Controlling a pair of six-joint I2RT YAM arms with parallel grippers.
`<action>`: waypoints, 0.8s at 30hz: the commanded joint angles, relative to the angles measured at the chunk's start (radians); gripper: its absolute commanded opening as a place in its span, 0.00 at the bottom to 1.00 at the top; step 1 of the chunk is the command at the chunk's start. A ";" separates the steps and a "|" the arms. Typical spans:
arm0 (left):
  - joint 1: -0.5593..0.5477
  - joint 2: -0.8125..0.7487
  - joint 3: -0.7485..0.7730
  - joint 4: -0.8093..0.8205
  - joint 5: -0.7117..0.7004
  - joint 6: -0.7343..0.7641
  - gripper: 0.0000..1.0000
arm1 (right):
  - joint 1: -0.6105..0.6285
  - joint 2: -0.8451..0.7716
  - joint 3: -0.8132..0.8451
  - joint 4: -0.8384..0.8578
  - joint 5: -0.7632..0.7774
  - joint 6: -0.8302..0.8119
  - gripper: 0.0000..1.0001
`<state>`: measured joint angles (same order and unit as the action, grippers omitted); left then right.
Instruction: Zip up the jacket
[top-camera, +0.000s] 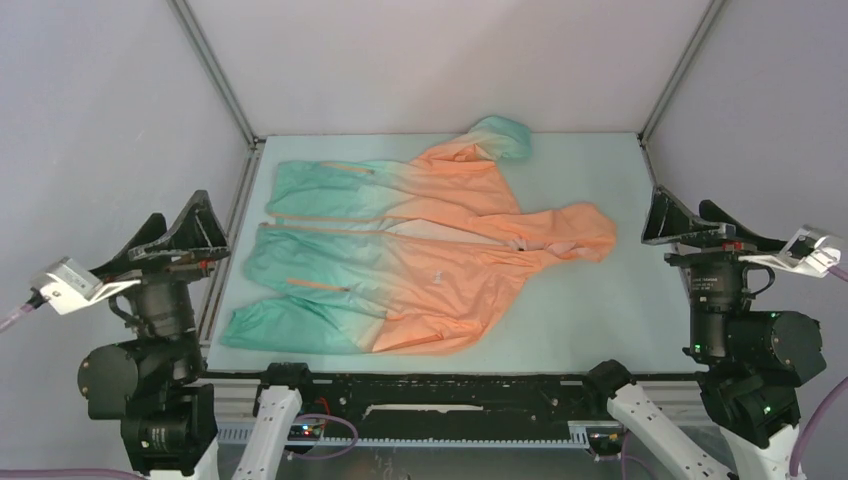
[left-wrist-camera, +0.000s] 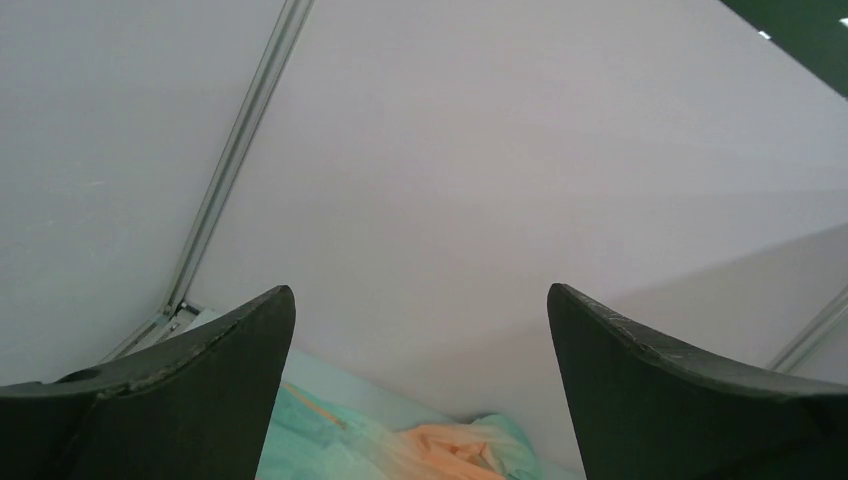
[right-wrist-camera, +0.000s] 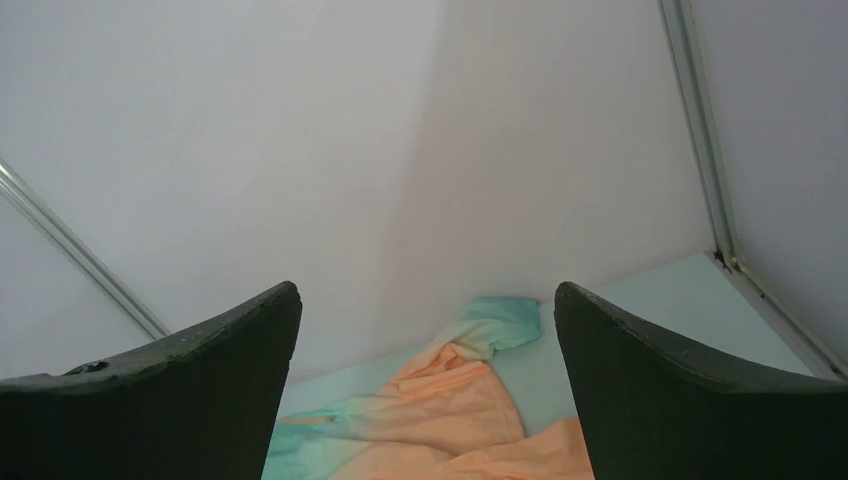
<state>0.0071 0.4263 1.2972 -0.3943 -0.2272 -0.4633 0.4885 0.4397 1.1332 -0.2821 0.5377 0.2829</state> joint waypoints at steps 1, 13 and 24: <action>0.001 0.038 -0.025 -0.048 0.048 -0.022 1.00 | -0.002 0.039 -0.004 -0.013 -0.005 0.070 1.00; 0.002 0.118 -0.304 -0.131 0.266 -0.027 1.00 | -0.018 0.239 -0.243 0.031 -0.420 0.262 1.00; 0.037 0.307 -0.384 -0.317 0.255 0.028 1.00 | 0.093 0.604 -0.368 0.402 -0.581 0.322 0.96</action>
<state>0.0090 0.6720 0.9295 -0.6422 0.0360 -0.4675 0.5198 0.9192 0.7685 -0.1165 0.0036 0.5629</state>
